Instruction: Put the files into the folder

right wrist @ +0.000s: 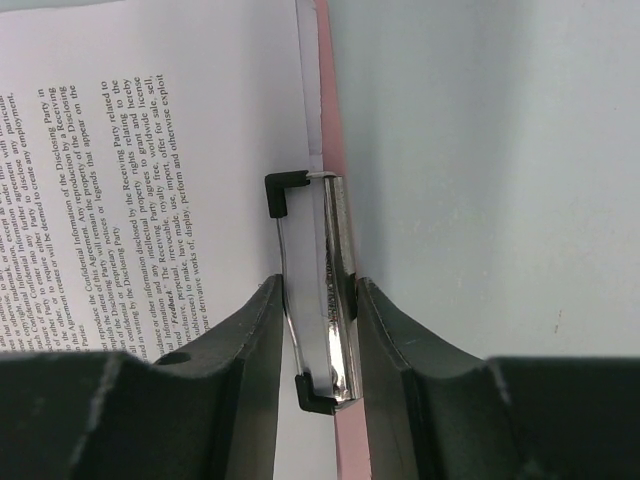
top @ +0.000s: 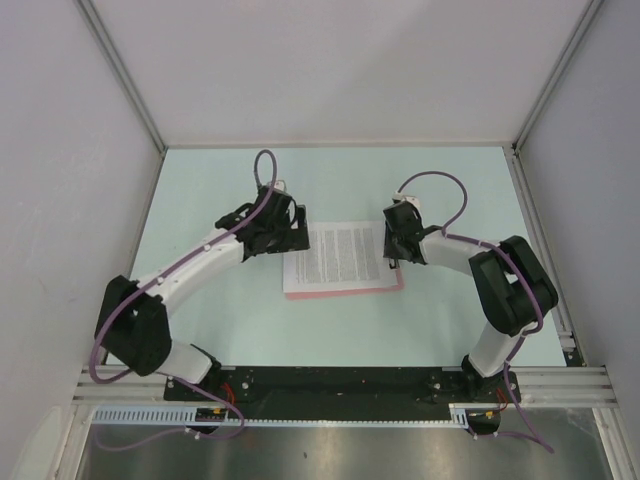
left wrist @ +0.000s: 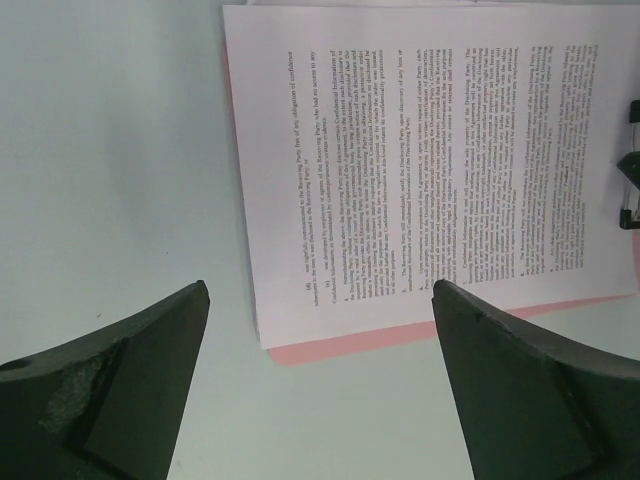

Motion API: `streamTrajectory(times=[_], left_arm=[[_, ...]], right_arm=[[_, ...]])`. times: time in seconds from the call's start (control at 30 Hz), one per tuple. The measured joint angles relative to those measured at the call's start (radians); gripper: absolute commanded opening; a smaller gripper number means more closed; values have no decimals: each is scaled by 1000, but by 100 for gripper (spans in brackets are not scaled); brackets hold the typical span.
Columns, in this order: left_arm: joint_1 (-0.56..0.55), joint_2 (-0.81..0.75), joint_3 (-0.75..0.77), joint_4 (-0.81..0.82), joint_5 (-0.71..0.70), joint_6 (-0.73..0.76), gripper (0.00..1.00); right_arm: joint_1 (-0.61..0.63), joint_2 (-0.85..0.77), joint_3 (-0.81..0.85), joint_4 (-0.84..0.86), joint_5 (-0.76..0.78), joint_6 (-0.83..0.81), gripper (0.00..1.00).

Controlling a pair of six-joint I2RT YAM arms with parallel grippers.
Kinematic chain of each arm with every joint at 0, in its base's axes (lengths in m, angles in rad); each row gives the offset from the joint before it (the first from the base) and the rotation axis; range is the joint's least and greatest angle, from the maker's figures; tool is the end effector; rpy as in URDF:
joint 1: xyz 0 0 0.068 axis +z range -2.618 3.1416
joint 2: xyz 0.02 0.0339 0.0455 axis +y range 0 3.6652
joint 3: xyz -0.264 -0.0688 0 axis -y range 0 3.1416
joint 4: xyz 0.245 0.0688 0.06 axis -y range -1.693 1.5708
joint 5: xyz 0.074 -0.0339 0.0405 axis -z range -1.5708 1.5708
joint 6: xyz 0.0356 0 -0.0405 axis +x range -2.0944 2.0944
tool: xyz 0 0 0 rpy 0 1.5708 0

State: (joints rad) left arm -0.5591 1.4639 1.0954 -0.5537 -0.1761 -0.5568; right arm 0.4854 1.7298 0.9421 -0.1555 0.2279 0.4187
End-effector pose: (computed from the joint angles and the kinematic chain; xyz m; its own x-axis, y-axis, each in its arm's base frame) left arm 0.2643 -0.1580 0.2568 -0.8021 -0.1119 -0.5866 0.0101 0.9796 -0.2007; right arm 0.3053 0.1520 0.1549 -0.7912 0.0304 -0.6108 -0.0169 0.9973 0.0717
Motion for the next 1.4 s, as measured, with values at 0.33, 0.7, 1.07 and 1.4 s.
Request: streamTrajectory(times=[0.33, 0.7, 1.07, 1.4], left_arm=[[3, -243, -89, -40, 19, -1, 100], [3, -301, -108, -39, 85, -1, 99], [3, -304, -118, -45, 131, 0, 100], [3, -283, -118, -32, 145, 8, 99]], right_arm=[[-87, 8, 44, -90, 36, -27, 24], [-208, 158, 250, -151, 34, -383, 24], [-171, 307, 366, 79, -18, -794, 23], [-135, 536, 846, -21, -4, -755, 51]])
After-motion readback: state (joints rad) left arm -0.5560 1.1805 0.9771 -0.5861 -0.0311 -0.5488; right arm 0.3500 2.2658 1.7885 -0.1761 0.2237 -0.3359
